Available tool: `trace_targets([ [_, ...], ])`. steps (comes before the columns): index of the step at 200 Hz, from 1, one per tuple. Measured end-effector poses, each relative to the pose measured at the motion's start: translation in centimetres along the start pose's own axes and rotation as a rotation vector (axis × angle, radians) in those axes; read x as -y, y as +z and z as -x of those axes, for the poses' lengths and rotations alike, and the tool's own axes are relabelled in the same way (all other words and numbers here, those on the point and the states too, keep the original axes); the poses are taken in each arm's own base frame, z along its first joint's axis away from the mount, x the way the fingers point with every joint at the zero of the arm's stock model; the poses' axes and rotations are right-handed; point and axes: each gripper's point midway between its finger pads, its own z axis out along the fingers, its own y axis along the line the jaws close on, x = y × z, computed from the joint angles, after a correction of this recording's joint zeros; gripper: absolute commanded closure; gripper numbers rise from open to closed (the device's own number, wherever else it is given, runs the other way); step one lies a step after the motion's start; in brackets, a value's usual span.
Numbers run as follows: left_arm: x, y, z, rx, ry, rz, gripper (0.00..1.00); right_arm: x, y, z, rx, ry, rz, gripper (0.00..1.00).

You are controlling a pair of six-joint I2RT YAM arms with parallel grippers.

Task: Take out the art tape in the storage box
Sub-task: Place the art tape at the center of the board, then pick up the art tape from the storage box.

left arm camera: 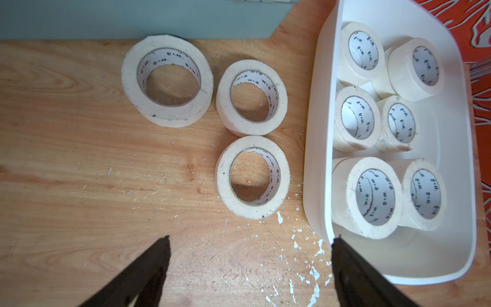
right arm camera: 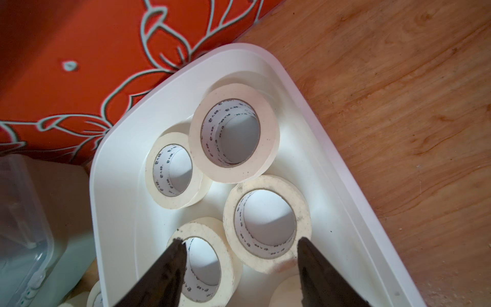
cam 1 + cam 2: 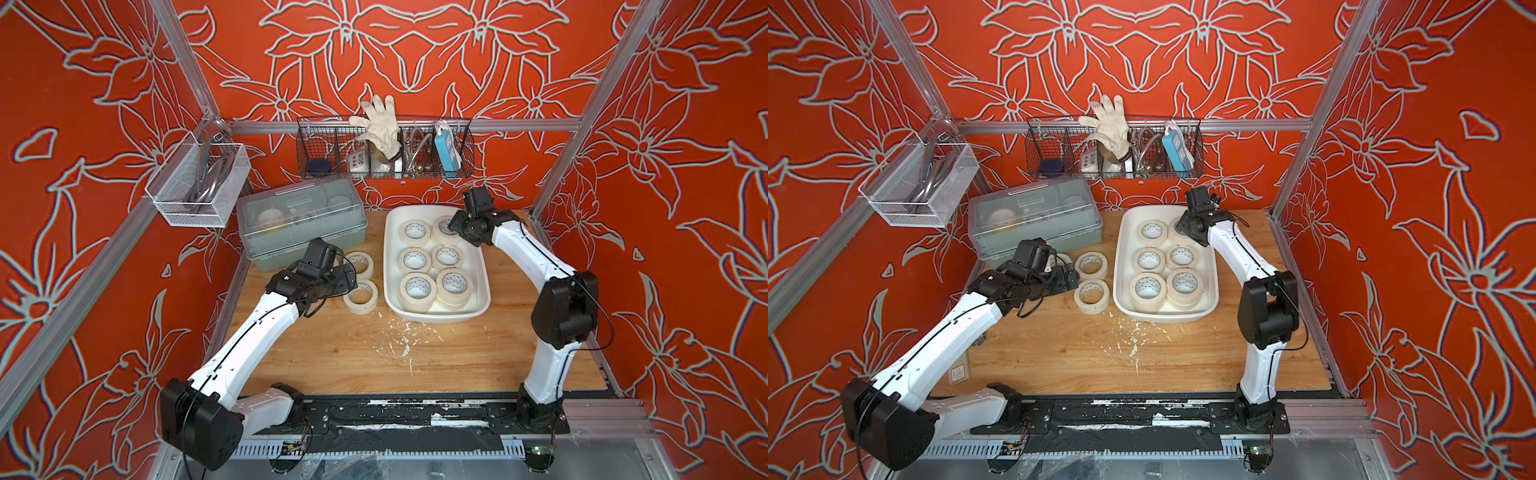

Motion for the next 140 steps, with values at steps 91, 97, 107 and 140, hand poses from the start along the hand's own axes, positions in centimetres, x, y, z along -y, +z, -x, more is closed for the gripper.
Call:
trace_targets([
  [91, -0.8, -1.9, -0.7, 0.018, -0.006, -0.003, 0.07, 1.3, 6.1, -0.5, -0.102, 0.111, -0.145, 0.31],
  [97, -0.9, -1.9, -0.8, 0.016, -0.007, -0.001, 0.07, 1.4, 6.3, -0.5, -0.106, 0.118, -0.147, 0.32],
  [107, -1.1, -2.0, -1.0, 0.015, -0.009, 0.003, 0.07, 1.4, 6.7, -0.4, -0.112, 0.127, -0.146, 0.33],
  [140, -1.3, -2.8, -0.8, 0.037, -0.021, 0.002, 0.07, 1.5, 8.4, -0.6, -0.149, 0.152, -0.130, 0.36],
])
